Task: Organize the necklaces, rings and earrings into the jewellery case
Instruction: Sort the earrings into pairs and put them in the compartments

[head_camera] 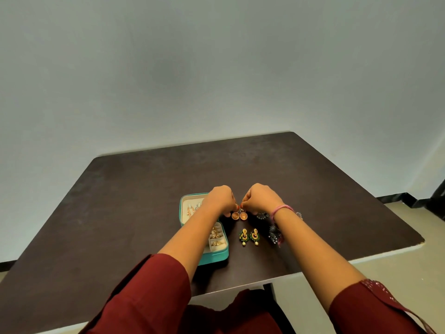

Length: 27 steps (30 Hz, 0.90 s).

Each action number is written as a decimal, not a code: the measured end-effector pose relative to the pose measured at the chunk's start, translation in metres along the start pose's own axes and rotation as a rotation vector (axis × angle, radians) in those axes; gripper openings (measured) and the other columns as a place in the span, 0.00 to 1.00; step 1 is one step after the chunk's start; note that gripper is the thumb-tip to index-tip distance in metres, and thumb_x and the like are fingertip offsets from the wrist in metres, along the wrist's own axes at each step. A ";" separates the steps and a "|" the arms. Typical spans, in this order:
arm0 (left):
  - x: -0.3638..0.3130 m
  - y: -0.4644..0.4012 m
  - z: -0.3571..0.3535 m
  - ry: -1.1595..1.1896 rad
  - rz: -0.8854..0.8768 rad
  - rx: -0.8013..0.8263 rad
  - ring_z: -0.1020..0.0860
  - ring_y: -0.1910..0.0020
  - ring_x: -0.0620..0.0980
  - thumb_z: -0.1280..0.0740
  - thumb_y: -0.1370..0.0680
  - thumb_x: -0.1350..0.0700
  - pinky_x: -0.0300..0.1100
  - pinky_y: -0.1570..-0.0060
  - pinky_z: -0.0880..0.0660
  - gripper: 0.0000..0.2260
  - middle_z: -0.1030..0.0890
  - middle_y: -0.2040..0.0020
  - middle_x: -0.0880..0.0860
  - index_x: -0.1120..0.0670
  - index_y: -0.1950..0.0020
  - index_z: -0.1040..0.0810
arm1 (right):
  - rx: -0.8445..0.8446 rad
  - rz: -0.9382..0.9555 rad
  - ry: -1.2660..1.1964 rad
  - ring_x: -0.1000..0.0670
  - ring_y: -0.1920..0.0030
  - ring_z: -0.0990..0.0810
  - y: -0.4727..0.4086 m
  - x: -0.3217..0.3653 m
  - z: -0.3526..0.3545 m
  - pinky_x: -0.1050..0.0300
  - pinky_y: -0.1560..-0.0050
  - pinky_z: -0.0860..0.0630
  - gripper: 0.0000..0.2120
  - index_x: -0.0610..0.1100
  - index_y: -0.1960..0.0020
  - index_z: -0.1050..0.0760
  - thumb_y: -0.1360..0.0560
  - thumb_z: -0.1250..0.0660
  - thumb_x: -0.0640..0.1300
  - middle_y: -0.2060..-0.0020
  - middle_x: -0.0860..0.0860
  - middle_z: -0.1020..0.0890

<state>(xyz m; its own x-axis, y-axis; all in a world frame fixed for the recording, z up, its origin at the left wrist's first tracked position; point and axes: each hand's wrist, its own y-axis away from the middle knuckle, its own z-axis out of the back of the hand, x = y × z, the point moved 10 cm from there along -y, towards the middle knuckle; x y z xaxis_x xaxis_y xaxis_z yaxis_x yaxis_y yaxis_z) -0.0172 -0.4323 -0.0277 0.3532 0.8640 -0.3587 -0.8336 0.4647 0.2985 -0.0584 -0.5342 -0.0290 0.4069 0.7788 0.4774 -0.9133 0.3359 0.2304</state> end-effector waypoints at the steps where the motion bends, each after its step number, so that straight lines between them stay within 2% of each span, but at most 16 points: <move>1: 0.001 0.000 -0.001 0.001 -0.001 -0.001 0.17 0.56 0.49 0.32 0.24 0.56 0.46 0.46 0.21 0.08 0.16 0.62 0.53 0.55 0.48 0.17 | 0.002 -0.007 0.010 0.51 0.61 0.16 -0.001 0.001 -0.001 0.51 0.50 0.19 0.07 0.46 0.56 0.17 0.28 0.33 0.44 0.68 0.49 0.16; 3: 0.002 -0.001 -0.002 0.011 -0.012 -0.003 0.17 0.57 0.49 0.32 0.25 0.57 0.46 0.47 0.21 0.07 0.15 0.57 0.53 0.54 0.49 0.17 | 0.006 -0.018 0.023 0.50 0.60 0.16 -0.001 0.001 -0.003 0.51 0.50 0.19 0.07 0.46 0.56 0.17 0.29 0.33 0.43 0.69 0.49 0.17; 5: 0.001 0.000 -0.002 0.042 -0.031 0.000 0.19 0.64 0.46 0.33 0.24 0.58 0.45 0.49 0.21 0.05 0.15 0.56 0.53 0.53 0.52 0.17 | 0.013 -0.024 0.013 0.50 0.59 0.16 -0.003 0.001 -0.005 0.51 0.50 0.19 0.07 0.45 0.55 0.17 0.29 0.33 0.42 0.66 0.48 0.16; 7: 0.001 0.001 -0.001 0.088 -0.058 -0.008 0.22 0.71 0.42 0.33 0.24 0.58 0.41 0.54 0.21 0.05 0.16 0.58 0.52 0.50 0.55 0.19 | 0.032 -0.023 -0.017 0.50 0.59 0.16 -0.003 0.001 -0.007 0.52 0.50 0.19 0.07 0.43 0.55 0.17 0.29 0.33 0.41 0.61 0.47 0.15; 10: 0.000 0.005 0.002 0.153 -0.097 -0.015 0.24 0.73 0.41 0.32 0.24 0.59 0.35 0.65 0.24 0.04 0.18 0.59 0.51 0.50 0.56 0.20 | 0.052 -0.008 -0.069 0.50 0.61 0.21 0.000 0.001 -0.008 0.55 0.53 0.22 0.08 0.38 0.52 0.18 0.27 0.34 0.40 0.57 0.45 0.16; 12: 0.000 0.009 0.005 0.209 -0.116 -0.022 0.24 0.74 0.42 0.32 0.24 0.59 0.34 0.68 0.26 0.06 0.16 0.57 0.53 0.50 0.60 0.22 | 0.063 0.006 -0.103 0.52 0.64 0.25 0.005 0.002 -0.008 0.57 0.59 0.25 0.07 0.39 0.56 0.18 0.25 0.34 0.40 0.61 0.47 0.18; 14: 0.000 0.014 0.011 0.264 -0.136 -0.040 0.23 0.76 0.42 0.31 0.24 0.59 0.34 0.68 0.25 0.07 0.15 0.56 0.54 0.50 0.60 0.22 | 0.063 0.025 -0.159 0.54 0.67 0.27 0.011 0.004 -0.007 0.61 0.64 0.28 0.09 0.45 0.62 0.20 0.25 0.35 0.39 0.66 0.50 0.21; 18: 0.001 0.026 0.023 0.393 -0.182 -0.091 0.23 0.78 0.40 0.32 0.23 0.59 0.31 0.72 0.29 0.06 0.17 0.59 0.50 0.50 0.59 0.23 | -0.009 0.100 -0.247 0.57 0.68 0.25 0.022 0.012 0.007 0.64 0.67 0.29 0.08 0.45 0.58 0.18 0.25 0.35 0.39 0.64 0.51 0.19; 21: 0.006 0.039 0.037 0.519 -0.201 -0.140 0.22 0.76 0.42 0.31 0.23 0.59 0.31 0.72 0.29 0.02 0.17 0.60 0.50 0.53 0.55 0.22 | -0.056 0.138 -0.369 0.57 0.70 0.22 0.032 0.019 0.018 0.65 0.67 0.28 0.09 0.45 0.60 0.20 0.25 0.36 0.37 0.65 0.50 0.17; 25: 0.010 0.064 0.060 0.723 -0.239 -0.202 0.23 0.75 0.42 0.32 0.23 0.60 0.29 0.75 0.31 0.07 0.17 0.58 0.53 0.58 0.46 0.21 | -0.160 0.219 -0.528 0.56 0.68 0.19 0.050 0.031 0.041 0.62 0.59 0.23 0.06 0.45 0.58 0.20 0.26 0.34 0.37 0.65 0.48 0.16; 27: 0.013 0.077 0.072 0.809 -0.264 -0.216 0.24 0.74 0.40 0.33 0.23 0.61 0.28 0.75 0.32 0.07 0.17 0.58 0.51 0.57 0.45 0.21 | -0.176 0.264 -0.619 0.55 0.65 0.18 0.059 0.038 0.050 0.67 0.64 0.25 0.05 0.44 0.53 0.19 0.25 0.33 0.37 0.63 0.48 0.15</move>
<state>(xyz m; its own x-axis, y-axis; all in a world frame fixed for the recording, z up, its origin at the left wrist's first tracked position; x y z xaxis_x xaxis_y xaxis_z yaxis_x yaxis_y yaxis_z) -0.0466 -0.3713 0.0548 0.2047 0.2926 -0.9341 -0.8584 0.5123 -0.0277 -0.0961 -0.5107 0.0451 0.0588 0.4183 0.9064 -0.9514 0.2984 -0.0760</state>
